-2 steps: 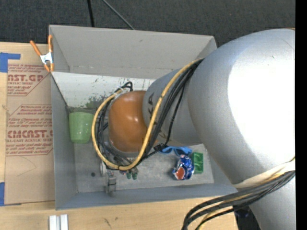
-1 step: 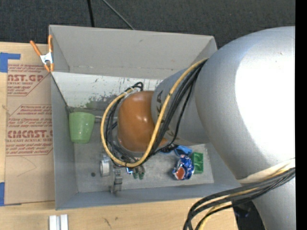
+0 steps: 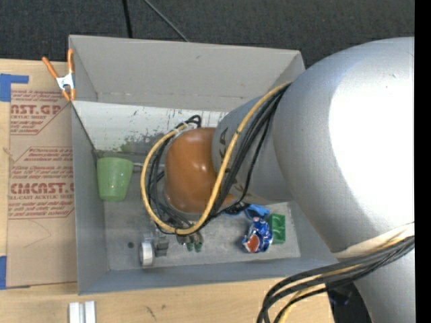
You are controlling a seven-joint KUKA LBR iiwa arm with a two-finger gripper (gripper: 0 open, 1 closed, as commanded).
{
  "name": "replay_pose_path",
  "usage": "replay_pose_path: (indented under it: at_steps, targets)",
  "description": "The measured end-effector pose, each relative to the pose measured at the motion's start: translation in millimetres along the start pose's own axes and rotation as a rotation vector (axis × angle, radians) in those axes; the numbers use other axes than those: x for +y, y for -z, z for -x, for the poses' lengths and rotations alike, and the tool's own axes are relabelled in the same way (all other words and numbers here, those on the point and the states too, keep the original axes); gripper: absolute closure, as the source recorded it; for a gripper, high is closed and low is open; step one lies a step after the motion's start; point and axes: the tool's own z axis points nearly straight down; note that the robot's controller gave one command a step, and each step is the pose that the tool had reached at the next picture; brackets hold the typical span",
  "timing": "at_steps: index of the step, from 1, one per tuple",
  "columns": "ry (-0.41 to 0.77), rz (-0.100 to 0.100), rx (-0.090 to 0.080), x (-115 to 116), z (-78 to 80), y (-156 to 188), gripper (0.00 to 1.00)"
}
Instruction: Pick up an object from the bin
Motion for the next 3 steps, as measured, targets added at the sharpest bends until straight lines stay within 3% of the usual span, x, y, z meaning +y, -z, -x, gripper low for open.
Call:
replay_pose_path:
  at_steps: [1, 2, 3]
  targets:
    - [-0.001, 0.000, 0.001, -0.2, -0.1, -0.2, 0.00]
    - [0.000, 0.000, 0.000, -0.1, -0.1, -0.1, 1.00]
    - [0.015, 0.002, -0.010, 2.3, 21.8, 164.1, 1.00]
